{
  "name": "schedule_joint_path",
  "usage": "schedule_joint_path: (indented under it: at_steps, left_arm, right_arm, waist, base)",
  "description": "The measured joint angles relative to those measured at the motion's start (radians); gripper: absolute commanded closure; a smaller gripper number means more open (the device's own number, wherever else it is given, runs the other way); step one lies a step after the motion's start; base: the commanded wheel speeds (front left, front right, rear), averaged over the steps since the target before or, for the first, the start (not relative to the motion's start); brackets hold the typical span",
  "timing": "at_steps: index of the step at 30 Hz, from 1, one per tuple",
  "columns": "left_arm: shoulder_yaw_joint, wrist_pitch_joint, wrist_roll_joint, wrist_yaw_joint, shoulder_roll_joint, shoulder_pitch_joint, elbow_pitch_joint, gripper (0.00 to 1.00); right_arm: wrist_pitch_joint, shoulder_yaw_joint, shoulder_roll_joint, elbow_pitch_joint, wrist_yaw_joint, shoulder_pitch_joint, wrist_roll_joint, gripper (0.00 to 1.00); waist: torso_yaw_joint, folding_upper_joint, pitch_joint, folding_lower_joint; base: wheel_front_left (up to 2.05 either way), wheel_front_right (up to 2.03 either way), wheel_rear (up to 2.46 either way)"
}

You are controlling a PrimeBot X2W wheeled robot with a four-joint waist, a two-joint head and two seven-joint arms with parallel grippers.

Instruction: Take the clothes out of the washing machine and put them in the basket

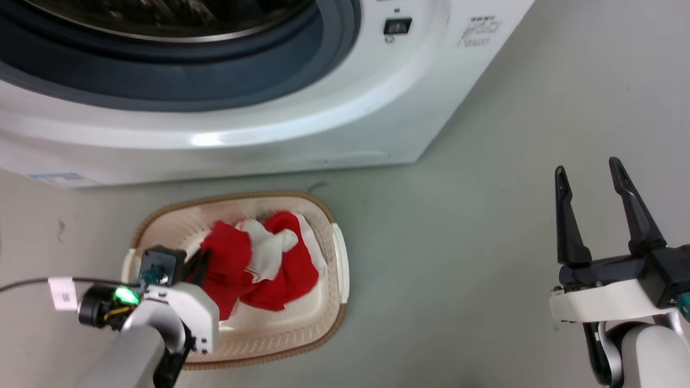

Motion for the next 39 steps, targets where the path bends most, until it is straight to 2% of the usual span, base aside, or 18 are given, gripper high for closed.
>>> schedule_joint_path:
  at_steps: [12,19,29,30,31,32,39]
  left_arm:
    - [-0.027,-0.054,0.030,-0.106,-0.085,-0.274,0.416,1.00]
    - [-0.042,-0.085,0.046,-0.144,-0.138,-0.390,0.560,1.00]
    - [-0.054,-0.114,0.051,-0.165,-0.161,-0.443,0.674,1.00]
    - [-0.052,-0.118,0.051,-0.165,-0.162,-0.442,0.679,0.94]
    - [-0.051,-0.120,0.050,-0.167,-0.164,-0.440,0.681,0.26]
    - [-0.050,-0.121,0.047,-0.173,-0.165,-0.437,0.681,0.00]
    - [0.002,-0.125,0.044,-0.171,-0.156,-0.393,0.583,0.00]
  right_arm:
    - [0.000,0.018,0.000,-0.034,0.000,-0.037,0.004,0.00]
    - [0.000,0.031,0.000,-0.037,0.000,-0.046,0.016,0.00]
    - [0.000,0.038,0.000,-0.035,0.000,-0.062,0.024,0.00]
    - [0.000,0.038,0.000,-0.032,0.000,-0.064,0.024,0.00]
    - [0.000,0.038,0.000,-0.029,0.000,-0.065,0.024,0.00]
    - [0.000,0.038,0.000,-0.025,0.000,-0.065,0.025,0.00]
    - [0.000,0.032,0.000,-0.011,0.000,-0.070,0.030,0.00]
  waist:
    - [-0.051,0.0000,0.208,0.0000]
    - [-0.069,0.0000,0.309,-0.0001]
    - [-0.080,0.0000,0.367,-0.0001]
    - [-0.081,0.0000,0.364,-0.0001]
    - [-0.081,0.0000,0.361,-0.0001]
    - [-0.081,0.0000,0.356,-0.0001]
    - [-0.077,0.0000,0.300,-0.0001]
  base:
    - [0.00,0.00,0.00]
    - [0.00,0.00,0.00]
    - [0.00,0.00,0.00]
    - [0.00,0.00,0.00]
    - [0.00,0.00,0.00]
    - [0.00,0.00,0.00]
    - [0.00,0.00,0.00]
